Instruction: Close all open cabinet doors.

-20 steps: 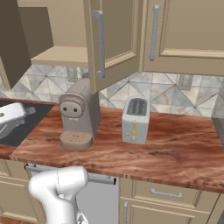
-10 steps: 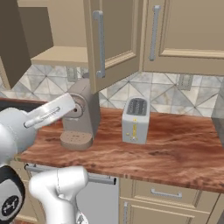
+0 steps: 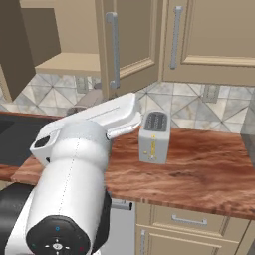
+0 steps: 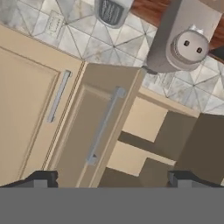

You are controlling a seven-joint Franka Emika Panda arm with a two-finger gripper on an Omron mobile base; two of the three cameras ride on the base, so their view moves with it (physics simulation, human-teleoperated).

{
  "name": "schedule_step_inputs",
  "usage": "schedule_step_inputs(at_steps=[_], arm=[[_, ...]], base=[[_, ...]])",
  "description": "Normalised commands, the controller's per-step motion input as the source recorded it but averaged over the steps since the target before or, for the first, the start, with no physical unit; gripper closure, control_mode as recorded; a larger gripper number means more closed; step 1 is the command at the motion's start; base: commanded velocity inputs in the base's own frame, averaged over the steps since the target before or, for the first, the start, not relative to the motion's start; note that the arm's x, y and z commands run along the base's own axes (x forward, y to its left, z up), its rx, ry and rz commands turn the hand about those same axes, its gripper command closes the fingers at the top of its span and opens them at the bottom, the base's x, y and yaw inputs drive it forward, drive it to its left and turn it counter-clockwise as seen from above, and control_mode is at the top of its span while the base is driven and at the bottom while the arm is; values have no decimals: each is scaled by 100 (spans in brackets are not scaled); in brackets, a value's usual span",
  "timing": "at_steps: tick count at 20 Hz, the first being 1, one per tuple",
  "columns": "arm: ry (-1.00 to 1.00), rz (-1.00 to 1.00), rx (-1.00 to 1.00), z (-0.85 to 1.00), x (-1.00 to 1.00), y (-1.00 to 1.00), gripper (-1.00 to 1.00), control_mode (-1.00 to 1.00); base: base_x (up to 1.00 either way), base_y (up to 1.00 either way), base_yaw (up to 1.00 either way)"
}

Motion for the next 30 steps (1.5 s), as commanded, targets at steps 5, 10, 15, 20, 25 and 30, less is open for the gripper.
schedule_step_inputs(at_steps=[5,10,15,20,25,30], arm=[[-22,27,3,-3,65,1,-100,-100],[-14,26,4,-12,64,0,-100,-100],[-6,32,1,-25,38,-19,-100,-100],[-2,29,0,-31,37,-20,-100,-100],[0,21,0,-18,26,-29,-100,-100],[0,13,0,-17,39,-11,-100,-100]], base=[[0,0,0],[0,0,0],[0,0,0],[0,0,0],[0,0,0],[0,0,0]])
